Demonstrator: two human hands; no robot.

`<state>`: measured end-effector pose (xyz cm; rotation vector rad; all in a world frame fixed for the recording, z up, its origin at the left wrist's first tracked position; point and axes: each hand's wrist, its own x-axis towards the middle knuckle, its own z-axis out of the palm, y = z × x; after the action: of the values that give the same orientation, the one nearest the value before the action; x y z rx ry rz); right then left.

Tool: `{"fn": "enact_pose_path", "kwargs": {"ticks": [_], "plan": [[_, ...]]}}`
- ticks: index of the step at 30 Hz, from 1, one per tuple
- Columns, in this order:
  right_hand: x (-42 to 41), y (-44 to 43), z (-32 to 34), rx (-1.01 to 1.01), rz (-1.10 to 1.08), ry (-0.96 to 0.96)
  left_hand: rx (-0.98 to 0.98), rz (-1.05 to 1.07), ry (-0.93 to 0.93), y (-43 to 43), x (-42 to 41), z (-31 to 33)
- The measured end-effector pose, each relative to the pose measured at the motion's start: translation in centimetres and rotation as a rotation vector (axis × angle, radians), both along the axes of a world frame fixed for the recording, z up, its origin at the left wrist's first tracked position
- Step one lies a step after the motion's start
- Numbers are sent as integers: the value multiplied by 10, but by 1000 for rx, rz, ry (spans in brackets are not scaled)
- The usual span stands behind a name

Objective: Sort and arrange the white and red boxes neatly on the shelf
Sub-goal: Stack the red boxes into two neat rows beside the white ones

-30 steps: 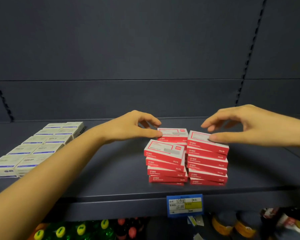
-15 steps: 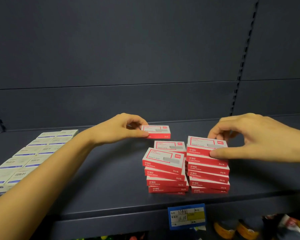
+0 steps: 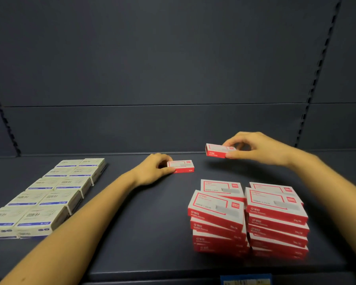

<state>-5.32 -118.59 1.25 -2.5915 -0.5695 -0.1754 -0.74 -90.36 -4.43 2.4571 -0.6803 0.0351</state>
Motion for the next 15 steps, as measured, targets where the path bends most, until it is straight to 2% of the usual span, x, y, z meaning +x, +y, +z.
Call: {"fn": "enact_pose_path", "kwargs": {"ticks": [4,8,15], "plan": [[28,-1,-25,-18,-47,40,-99,24,-103,3,3,-7],[39,0,-48,-36,-95,26,-166,40,-123,4,10,-12],[49,9,-59,133,-112,3,-207,64,-172,1,16,-17]]}}
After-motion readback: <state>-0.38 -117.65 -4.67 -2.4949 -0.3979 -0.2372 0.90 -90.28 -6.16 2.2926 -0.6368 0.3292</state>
